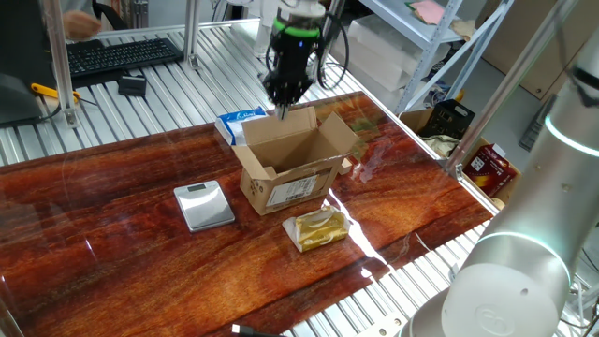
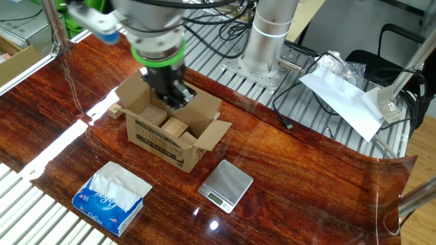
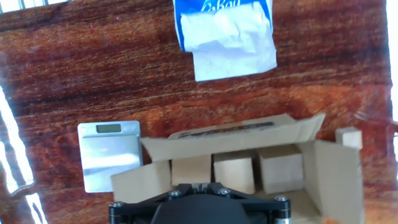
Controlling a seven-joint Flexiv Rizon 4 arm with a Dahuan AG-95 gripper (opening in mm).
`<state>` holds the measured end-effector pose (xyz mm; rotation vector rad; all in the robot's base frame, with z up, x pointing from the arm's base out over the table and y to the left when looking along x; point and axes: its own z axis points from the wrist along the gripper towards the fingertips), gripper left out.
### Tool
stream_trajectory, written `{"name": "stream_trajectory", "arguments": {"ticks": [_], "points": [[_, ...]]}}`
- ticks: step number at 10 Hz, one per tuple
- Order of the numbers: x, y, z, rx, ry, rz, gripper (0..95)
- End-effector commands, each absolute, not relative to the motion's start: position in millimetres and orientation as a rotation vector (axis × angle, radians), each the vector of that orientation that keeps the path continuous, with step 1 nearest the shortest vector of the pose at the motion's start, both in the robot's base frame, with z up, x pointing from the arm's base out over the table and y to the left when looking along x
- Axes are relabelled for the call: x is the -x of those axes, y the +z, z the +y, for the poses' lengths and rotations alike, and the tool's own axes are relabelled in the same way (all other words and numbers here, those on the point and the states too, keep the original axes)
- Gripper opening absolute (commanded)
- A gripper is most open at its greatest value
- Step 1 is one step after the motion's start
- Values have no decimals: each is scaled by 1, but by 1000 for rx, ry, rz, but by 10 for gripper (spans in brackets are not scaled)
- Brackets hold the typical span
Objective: Open a box
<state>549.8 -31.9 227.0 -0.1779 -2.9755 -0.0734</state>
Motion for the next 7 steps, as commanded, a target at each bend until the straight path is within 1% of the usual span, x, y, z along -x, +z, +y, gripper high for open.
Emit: {"name": "stream_trajectory", "arguments": {"ticks": [1, 7], "points": [[-557, 228, -41, 139, -65, -2972, 0], [-572, 236, -57, 92, -61, -2949, 0]]}}
